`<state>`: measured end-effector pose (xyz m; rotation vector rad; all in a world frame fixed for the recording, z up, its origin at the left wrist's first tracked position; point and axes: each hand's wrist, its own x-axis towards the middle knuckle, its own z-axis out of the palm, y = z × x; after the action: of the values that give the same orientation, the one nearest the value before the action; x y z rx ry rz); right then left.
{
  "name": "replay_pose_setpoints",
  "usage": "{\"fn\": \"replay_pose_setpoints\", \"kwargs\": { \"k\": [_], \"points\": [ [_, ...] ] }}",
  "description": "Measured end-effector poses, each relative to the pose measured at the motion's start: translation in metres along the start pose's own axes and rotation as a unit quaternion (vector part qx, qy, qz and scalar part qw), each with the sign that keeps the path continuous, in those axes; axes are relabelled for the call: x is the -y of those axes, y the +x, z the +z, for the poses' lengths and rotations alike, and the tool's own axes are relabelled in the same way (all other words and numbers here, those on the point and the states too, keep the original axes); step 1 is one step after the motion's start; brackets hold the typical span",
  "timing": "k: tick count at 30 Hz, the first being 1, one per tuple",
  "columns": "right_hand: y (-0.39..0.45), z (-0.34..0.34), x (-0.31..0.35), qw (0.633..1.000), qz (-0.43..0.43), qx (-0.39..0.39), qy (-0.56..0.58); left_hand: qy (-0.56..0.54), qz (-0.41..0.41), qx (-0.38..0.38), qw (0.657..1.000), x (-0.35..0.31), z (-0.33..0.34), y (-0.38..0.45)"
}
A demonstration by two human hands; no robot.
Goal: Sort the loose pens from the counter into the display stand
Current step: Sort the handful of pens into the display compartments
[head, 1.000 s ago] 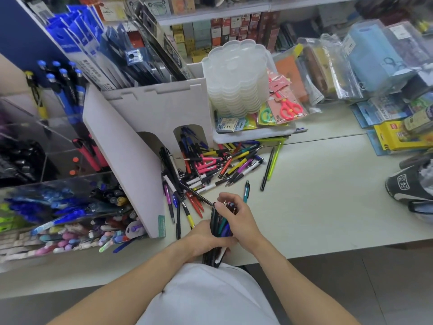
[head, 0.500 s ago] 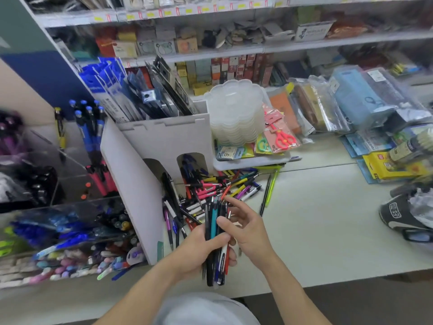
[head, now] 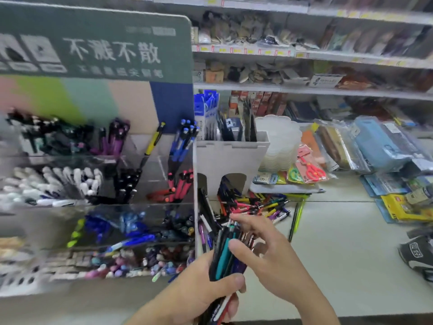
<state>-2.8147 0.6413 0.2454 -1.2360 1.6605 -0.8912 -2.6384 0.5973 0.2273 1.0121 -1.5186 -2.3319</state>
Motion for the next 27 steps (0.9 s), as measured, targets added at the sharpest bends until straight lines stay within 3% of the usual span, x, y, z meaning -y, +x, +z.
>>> {"fn": "replay_pose_setpoints", "kwargs": {
  "k": [4,8,14,18,23,27],
  "points": [
    [0.001,0.032,0.032,0.991,-0.038,-0.066,-0.109,0.075,0.019,-0.032,0.996,0.002,-0.026,-0.029],
    [0.006,0.063,0.048,0.974,-0.078,-0.109,-0.181,0.053,0.016,-0.060,0.997,0.004,-0.046,-0.046],
    [0.016,0.073,0.078,0.987,-0.023,0.004,-0.161,0.104,0.006,-0.055,0.993,0.007,-0.071,-0.061],
    [0.023,0.076,0.095,0.985,-0.041,0.042,-0.163,0.121,0.028,-0.054,0.991,0.005,-0.083,-0.066],
    [0.033,0.083,0.110,0.985,-0.067,0.049,-0.152,0.079,0.032,-0.017,0.996,-0.003,-0.098,-0.072],
    [0.044,0.083,0.123,0.992,-0.075,0.058,-0.083,0.053,0.047,-0.030,0.997,-0.009,-0.113,-0.079]
  ]
}}
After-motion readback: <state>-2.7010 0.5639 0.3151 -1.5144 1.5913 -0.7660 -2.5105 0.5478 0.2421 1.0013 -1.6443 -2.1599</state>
